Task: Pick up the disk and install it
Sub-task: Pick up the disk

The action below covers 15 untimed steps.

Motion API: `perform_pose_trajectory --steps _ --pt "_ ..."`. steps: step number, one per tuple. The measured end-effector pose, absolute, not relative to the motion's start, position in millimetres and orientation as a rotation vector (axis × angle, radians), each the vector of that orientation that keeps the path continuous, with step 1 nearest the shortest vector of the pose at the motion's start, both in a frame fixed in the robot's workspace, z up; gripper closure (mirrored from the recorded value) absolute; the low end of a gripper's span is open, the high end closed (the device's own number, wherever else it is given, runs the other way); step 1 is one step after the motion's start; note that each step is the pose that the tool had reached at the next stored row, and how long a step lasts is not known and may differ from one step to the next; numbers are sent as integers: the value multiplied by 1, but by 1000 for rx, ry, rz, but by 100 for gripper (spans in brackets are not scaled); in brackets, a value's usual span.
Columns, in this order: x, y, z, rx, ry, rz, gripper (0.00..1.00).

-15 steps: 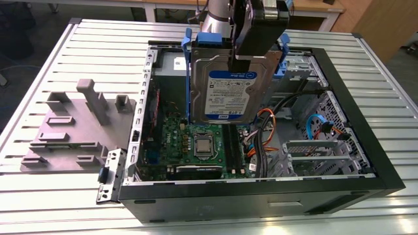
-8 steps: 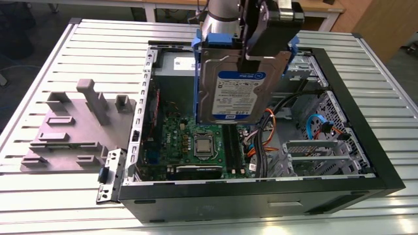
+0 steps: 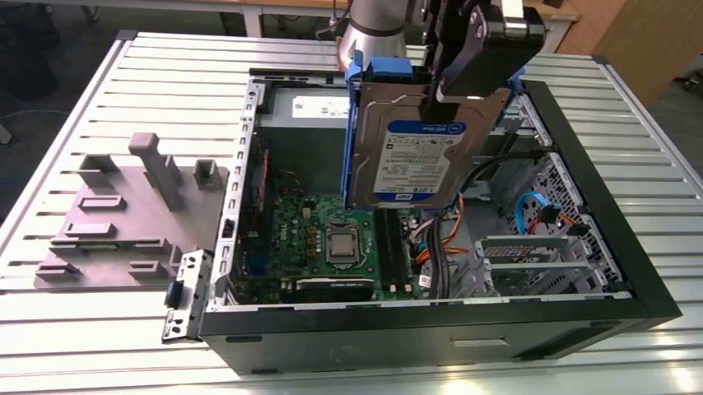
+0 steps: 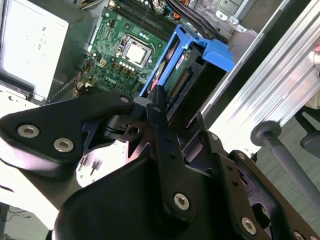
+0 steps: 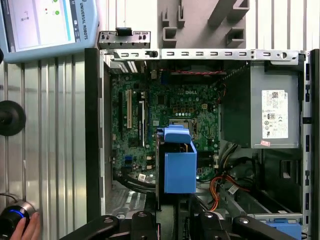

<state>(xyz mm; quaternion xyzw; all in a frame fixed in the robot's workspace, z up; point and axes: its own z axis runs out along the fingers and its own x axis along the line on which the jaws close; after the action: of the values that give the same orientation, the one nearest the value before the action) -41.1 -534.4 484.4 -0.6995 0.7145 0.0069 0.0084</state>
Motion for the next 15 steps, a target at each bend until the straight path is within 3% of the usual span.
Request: perform_pose_trajectory --steps 15 --pt "-41 -541 482 -2186 2233 22 65"
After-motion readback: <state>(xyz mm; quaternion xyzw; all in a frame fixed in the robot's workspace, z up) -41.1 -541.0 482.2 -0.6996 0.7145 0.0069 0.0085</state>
